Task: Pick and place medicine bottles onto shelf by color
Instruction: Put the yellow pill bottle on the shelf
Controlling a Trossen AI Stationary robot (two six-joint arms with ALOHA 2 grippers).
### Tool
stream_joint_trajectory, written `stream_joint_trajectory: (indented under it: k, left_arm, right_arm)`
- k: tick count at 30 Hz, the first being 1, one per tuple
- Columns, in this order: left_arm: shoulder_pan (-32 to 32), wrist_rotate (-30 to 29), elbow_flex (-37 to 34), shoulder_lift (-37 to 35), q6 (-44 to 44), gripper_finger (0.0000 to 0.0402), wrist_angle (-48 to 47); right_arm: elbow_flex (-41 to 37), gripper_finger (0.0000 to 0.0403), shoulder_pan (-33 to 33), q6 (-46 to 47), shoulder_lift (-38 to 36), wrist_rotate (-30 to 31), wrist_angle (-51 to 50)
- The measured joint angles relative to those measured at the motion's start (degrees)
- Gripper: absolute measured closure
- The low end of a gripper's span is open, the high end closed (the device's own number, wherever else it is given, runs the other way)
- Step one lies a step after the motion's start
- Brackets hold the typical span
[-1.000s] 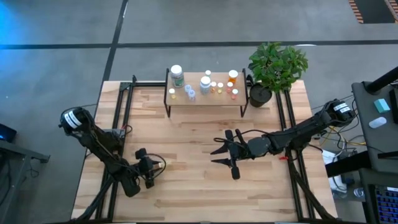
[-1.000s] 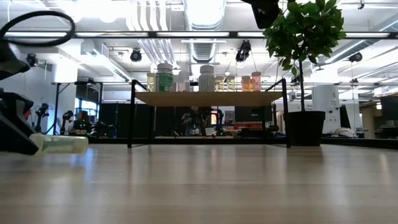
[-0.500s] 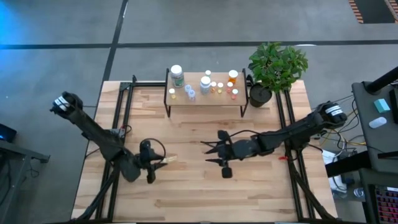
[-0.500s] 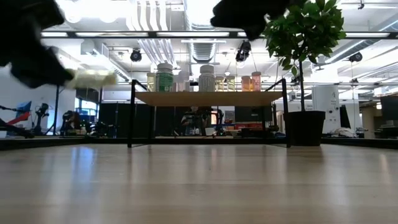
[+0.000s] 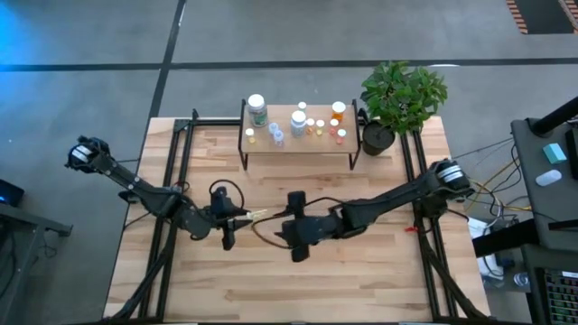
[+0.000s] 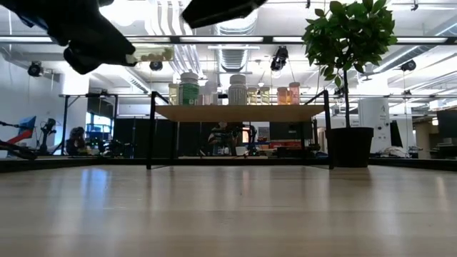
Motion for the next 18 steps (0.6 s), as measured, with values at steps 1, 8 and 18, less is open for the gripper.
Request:
stream_joint_trajectory:
  k: [1,8,18]
  left_arm:
    - [0.4,0.1,0.1,0.1,0.0,0.0299,0.0]
    - [1.5,0.1,0.3,0.7,-1.3,0.0299,0.0]
    - [2.5,0.0,0.2,0.7,-1.6,0.0299,3.4]
  right_arm:
    - [1.5,0.0166,0.0,-0.9,1.3,1.4,-0.4]
    - [8.7,0.0161,0.0,-7.7,7.2,11.7,-2.1]
    - [11.4,0.0172,-0.6,-14.1,11.7,14.8,-1.7]
